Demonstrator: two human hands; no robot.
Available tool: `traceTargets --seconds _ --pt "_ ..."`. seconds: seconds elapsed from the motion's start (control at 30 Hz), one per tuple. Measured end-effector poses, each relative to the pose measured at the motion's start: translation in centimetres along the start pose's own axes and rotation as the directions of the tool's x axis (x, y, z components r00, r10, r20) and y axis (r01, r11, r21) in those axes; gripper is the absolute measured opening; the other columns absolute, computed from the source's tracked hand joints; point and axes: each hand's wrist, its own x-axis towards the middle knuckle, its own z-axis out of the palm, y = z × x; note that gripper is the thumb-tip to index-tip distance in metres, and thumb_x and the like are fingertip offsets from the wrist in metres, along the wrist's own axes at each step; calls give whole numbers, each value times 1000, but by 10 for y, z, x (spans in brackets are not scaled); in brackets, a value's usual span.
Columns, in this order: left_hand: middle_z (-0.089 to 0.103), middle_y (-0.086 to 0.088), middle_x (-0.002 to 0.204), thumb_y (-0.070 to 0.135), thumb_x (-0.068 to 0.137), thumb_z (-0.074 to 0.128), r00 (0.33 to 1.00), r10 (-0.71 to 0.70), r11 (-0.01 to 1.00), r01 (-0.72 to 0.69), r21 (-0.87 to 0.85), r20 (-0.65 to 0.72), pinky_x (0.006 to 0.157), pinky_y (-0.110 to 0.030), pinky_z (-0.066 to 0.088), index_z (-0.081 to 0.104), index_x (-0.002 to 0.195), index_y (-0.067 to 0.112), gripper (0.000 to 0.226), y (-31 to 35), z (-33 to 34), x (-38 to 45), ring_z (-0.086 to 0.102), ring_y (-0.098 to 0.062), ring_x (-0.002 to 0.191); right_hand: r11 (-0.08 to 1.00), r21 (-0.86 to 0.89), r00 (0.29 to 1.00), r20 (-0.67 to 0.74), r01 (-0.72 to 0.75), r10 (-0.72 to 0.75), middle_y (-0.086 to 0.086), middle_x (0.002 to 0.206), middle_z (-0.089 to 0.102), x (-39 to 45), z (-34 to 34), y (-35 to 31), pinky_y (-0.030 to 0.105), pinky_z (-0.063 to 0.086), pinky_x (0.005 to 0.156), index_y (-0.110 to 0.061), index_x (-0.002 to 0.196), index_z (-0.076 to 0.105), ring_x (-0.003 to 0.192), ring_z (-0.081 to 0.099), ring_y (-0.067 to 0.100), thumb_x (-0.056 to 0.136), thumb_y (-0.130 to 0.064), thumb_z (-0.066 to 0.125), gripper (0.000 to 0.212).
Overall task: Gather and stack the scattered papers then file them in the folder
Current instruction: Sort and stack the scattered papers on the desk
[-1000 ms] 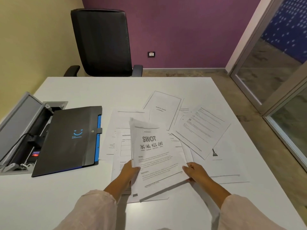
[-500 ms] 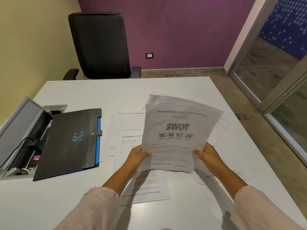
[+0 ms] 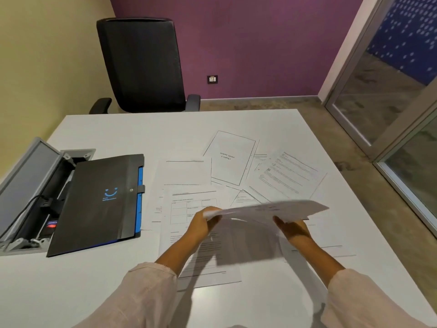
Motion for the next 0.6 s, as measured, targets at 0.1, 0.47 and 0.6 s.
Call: traceTargets --seconds 0.1,0.47,0.6 --pt "56 2 84 6 93 46 994 21 999 -18 30 -104 65 -17 42 57 89 16 16 2 -13 1 52 -13 81 1000 -21 997 -81 -17 15 23 111 63 0 12 -11 26 40 82 -2 92 65 110 58 36 93 -23 51 25" --pt "60 -18 119 18 93 49 878 -212 969 246 25 -428 88 -41 48 53 111 3 23 -43 -61 -3 58 -34 102 995 12 988 115 100 -100 11 132 55 -18 86 -38 22 38 90 -4 131 47 120 53 26 95 -20 47 39" --pt "64 -23 109 10 90 51 806 -295 903 411 126 -514 73 -33 46 55 90 3 8 -68 -67 -8 57 -28 82 996 -85 994 107 20 -11 11 125 57 -19 112 -24 35 50 94 -9 123 49 109 58 27 93 -19 51 32"
